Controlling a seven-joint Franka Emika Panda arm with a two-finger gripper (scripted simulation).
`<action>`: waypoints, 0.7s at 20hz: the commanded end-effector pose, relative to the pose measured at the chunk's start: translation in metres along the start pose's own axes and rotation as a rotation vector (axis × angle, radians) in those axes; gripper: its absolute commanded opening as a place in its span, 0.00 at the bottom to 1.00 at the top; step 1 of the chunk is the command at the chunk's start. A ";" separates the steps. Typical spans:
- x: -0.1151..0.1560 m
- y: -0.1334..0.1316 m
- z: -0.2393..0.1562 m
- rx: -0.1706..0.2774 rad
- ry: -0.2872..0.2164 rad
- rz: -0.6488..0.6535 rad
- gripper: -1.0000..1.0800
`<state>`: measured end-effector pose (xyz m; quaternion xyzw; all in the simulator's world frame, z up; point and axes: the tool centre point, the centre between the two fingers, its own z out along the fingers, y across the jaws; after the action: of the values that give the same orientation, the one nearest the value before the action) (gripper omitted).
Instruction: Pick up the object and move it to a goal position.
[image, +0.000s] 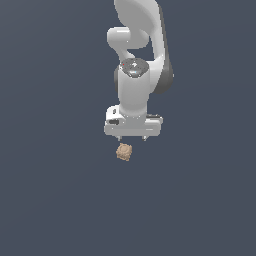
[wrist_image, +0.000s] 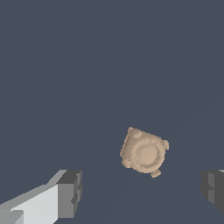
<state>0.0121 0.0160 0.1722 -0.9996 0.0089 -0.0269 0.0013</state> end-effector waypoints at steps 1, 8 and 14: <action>-0.003 0.005 0.014 0.001 -0.009 0.056 0.96; -0.013 0.024 0.056 -0.004 -0.037 0.236 0.96; -0.020 0.033 0.076 -0.010 -0.050 0.326 0.96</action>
<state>-0.0031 -0.0147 0.0990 -0.9869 0.1611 -0.0025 0.0011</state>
